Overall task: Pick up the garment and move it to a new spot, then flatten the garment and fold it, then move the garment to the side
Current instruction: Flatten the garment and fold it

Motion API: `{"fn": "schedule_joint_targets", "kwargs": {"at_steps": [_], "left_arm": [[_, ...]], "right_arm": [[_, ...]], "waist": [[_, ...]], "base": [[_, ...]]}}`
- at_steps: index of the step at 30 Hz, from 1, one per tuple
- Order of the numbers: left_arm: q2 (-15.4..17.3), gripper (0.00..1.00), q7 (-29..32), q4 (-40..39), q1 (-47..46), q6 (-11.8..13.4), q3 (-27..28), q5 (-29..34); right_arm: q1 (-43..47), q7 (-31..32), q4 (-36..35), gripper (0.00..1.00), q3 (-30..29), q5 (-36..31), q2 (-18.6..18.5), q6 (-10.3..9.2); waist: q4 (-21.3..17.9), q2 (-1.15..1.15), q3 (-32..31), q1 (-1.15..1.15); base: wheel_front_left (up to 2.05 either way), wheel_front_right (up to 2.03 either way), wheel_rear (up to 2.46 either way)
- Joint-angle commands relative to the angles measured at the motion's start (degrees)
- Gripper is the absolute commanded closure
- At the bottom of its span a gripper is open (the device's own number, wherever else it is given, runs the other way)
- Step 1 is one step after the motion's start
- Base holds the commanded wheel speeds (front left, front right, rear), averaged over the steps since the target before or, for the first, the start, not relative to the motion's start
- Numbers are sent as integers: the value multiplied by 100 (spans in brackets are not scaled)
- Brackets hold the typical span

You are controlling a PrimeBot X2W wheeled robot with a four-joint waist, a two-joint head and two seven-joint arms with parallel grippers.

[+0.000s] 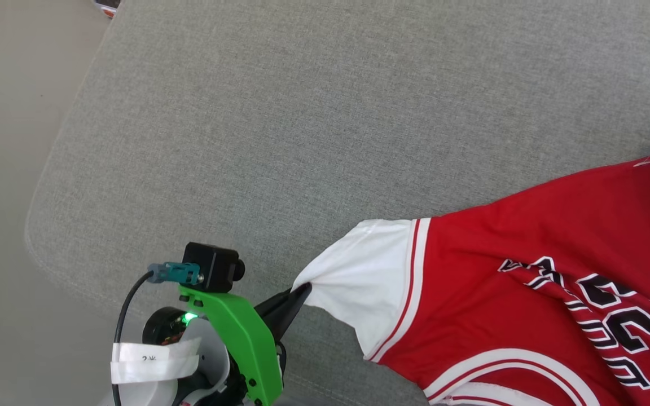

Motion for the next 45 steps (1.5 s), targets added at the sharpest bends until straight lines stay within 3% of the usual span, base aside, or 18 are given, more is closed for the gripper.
{"fn": "schedule_joint_targets", "kwargs": {"at_steps": [1,21,30,45], "left_arm": [[22,100,-36,1,-65,-12,21,9],[335,100,-470,-117,-341,108,622,228],[318,100,-820,-247,-640,276,975,388],[108,100,-1746,-482,-1423,514,1542,817]], "right_arm": [[84,-100,101,100,25,37,66,-3],[377,-2090,88,100,-108,322,80,-3],[713,-2538,-500,100,-227,422,111,-3],[1240,-2736,-1889,100,-1027,211,380,-3]], "waist": [[-104,0,-144,0],[-1066,0,-1583,0],[-1525,0,-2091,0],[-2072,0,-2463,0]], "base": [[0,0,0],[0,0,0],[0,0,0],[0,0,0]]}}
